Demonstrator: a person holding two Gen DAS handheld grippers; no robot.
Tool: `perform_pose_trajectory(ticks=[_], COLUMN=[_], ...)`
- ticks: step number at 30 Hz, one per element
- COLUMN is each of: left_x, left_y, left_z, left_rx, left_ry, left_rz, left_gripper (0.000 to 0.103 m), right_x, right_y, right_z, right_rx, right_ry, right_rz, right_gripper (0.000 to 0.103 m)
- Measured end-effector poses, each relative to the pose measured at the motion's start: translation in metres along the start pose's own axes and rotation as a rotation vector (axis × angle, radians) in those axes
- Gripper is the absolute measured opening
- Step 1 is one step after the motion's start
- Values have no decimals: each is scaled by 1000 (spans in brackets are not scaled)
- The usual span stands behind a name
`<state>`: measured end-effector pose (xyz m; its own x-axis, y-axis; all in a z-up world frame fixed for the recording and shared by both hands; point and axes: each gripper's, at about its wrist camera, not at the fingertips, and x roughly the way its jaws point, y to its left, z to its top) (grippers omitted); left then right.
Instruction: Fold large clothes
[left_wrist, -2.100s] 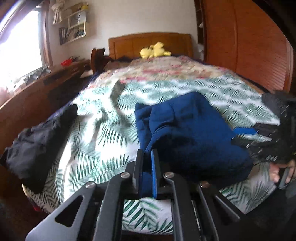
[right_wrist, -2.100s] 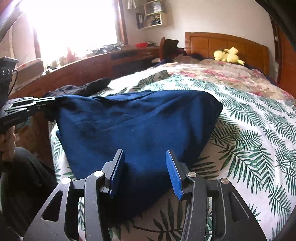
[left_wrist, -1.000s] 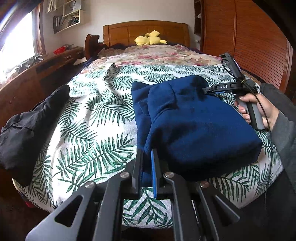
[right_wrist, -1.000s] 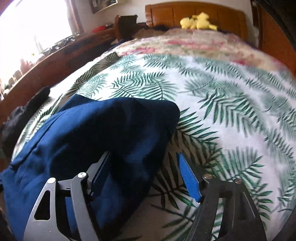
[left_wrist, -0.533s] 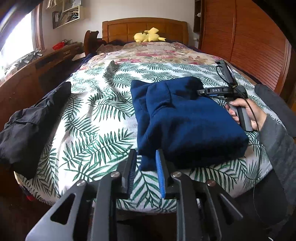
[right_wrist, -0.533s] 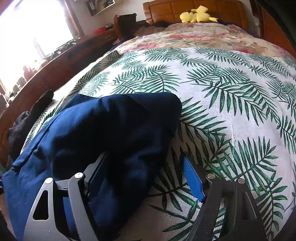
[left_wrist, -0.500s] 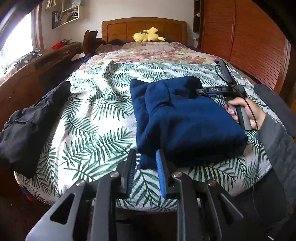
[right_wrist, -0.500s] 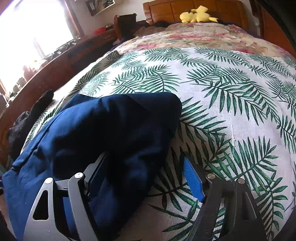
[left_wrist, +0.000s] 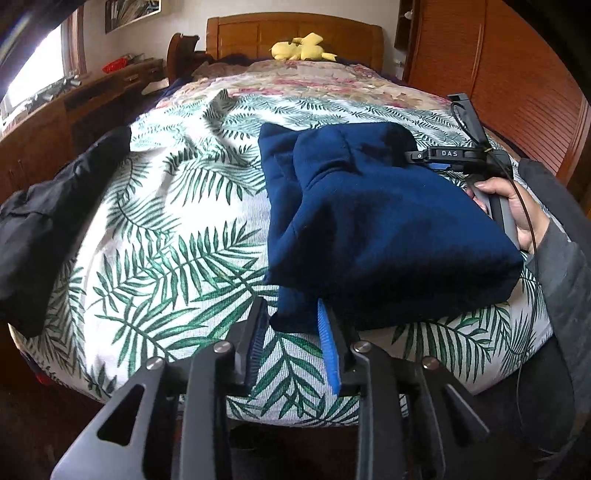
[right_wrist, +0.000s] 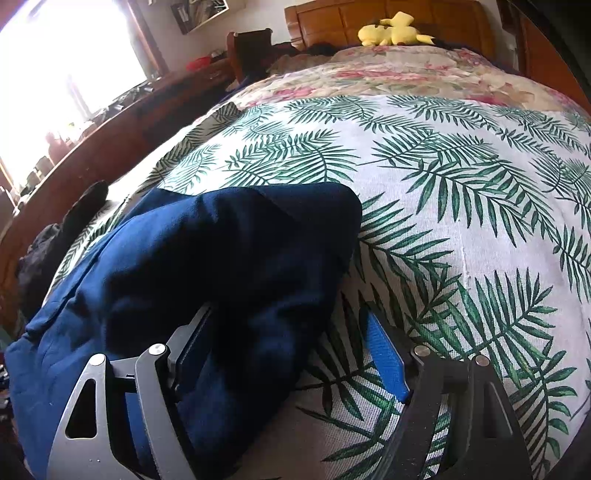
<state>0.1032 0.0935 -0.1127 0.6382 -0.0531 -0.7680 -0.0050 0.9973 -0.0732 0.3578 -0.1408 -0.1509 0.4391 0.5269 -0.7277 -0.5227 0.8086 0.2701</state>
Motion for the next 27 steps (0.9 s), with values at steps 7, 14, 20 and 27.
perform_pose_trajectory(ticks=[7,14,20,27], left_x=[9,13,12,3], left_y=[-1,4,5,14], left_z=[-3,-5,-8,-7], left_rx=[2,-5,17,-1], left_ry=[4,-11,-44,-113], left_rz=[-7,-46,-71,-163], left_gripper=[26,27,27,10], right_x=[1,3,4,-12], right_y=[0,2,11,35], right_z=[1,2,10,17], right_rx=[1,-8,-24,-102], right_ry=[8,19,49,1], right_rz=[2,-7,70,32], right_gripper=[79,79,51,12])
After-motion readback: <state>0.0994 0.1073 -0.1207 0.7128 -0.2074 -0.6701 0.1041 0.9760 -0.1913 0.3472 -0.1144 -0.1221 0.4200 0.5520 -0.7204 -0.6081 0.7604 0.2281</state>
